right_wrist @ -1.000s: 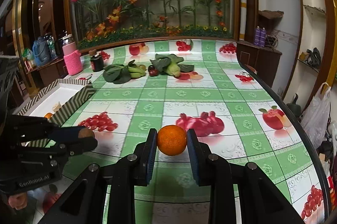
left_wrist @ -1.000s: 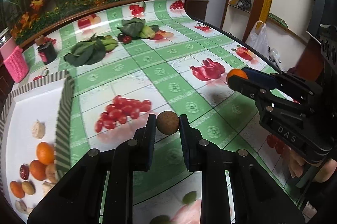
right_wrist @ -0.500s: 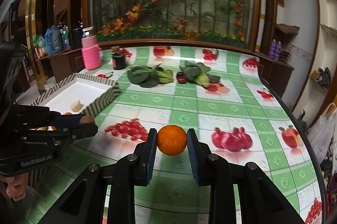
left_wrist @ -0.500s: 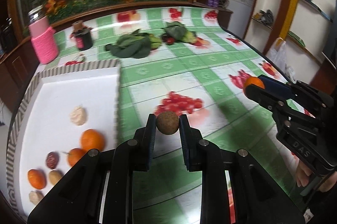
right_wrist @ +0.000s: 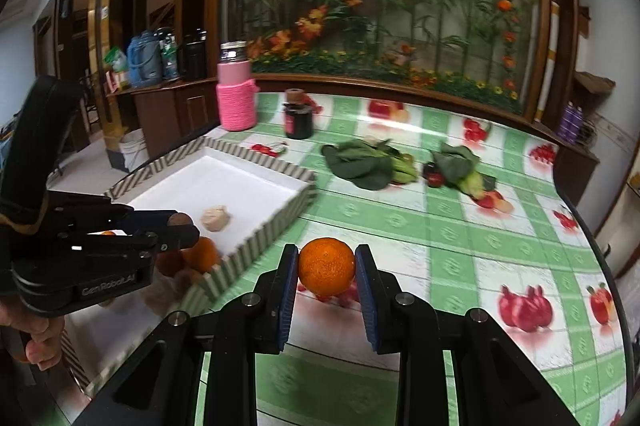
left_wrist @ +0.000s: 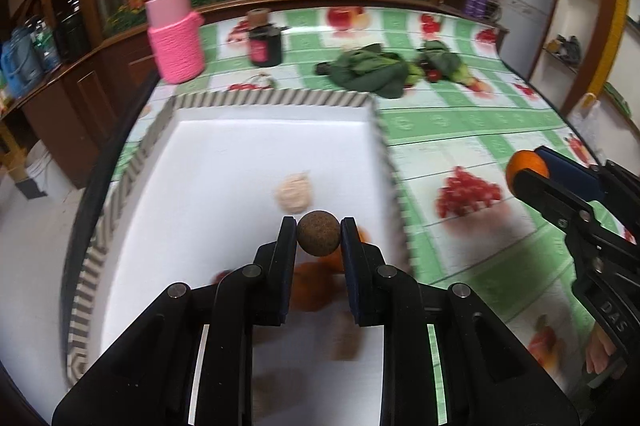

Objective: Organize fruits
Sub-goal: 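Carry the orange and kiwi over the white tray, then lower the orange and kiwi into the tray and open both grippers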

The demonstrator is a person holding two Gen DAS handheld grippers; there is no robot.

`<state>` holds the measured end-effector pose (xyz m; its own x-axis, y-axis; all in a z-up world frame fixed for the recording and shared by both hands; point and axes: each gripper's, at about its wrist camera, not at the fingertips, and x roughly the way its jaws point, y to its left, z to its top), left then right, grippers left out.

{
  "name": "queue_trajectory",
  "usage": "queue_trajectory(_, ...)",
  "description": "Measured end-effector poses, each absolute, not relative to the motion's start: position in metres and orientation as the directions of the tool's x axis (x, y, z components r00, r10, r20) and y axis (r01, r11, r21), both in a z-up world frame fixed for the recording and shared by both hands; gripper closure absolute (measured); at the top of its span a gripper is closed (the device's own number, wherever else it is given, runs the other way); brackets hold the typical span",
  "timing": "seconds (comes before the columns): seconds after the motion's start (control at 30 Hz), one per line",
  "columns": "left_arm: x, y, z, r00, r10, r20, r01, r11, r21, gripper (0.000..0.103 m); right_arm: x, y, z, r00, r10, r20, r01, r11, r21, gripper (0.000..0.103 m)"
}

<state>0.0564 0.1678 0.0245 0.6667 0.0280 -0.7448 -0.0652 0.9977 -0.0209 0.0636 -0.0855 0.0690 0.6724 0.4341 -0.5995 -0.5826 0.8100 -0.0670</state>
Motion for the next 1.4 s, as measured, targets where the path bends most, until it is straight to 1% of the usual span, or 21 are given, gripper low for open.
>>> queue_trajectory(0.17, 0.056, 0.193, 0.016, 0.640, 0.072, -0.765, -0.119, 0.993, -0.006, 0.082, 0.063, -0.058, 0.065, 0.643, 0.467, -0.607, -0.625, 0.778, -0.063, 0.075)
queue_trajectory(0.3, 0.056, 0.208, 0.013, 0.624, 0.081, -0.777, -0.134, 0.991, -0.004, 0.082, 0.063, -0.035, 0.060, 0.614, 0.491, -0.618, -0.661, 0.748, -0.062, 0.075)
queue_trajectory(0.73, 0.051, 0.241, 0.004, 0.544, 0.149, -0.826, -0.186, 0.981, 0.054, 0.082, 0.057, 0.016, 0.036, 0.498, 0.550, -0.671, -0.755, 0.656, -0.022, 0.075)
queue_trajectory(0.97, 0.054, 0.252, -0.011, 0.497, 0.147, -0.855, -0.205, 0.978, 0.049, 0.082, 0.046, 0.029, 0.026, 0.472, 0.557, -0.683, -0.771, 0.637, -0.013, 0.075)
queue_trajectory(1.23, 0.055, 0.252, -0.011, 0.495, 0.142, -0.857, -0.204, 0.978, 0.044, 0.082, 0.030, 0.034, 0.030, 0.441, 0.582, -0.683, -0.801, 0.599, -0.008, 0.075)
queue_trajectory(1.4, 0.054, 0.252, -0.012, 0.499, 0.136, -0.856, -0.204, 0.978, 0.036, 0.082, 0.025, 0.039, 0.023, 0.433, 0.565, -0.702, -0.808, 0.588, -0.025, 0.075)
